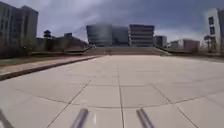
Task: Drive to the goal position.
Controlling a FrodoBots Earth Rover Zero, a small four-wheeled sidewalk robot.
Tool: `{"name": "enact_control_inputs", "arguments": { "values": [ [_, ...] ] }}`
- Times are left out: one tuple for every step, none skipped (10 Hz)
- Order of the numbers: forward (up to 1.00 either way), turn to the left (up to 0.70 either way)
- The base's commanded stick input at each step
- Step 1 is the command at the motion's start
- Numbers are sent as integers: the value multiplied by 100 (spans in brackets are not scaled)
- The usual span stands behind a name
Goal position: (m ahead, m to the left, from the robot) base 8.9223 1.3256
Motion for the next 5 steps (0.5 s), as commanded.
{"name": "enact_control_inputs", "arguments": {
  "values": [
    [100, 0],
    [100, 0],
    [100, 0],
    [100, 0],
    [100, 0]
  ]
}}
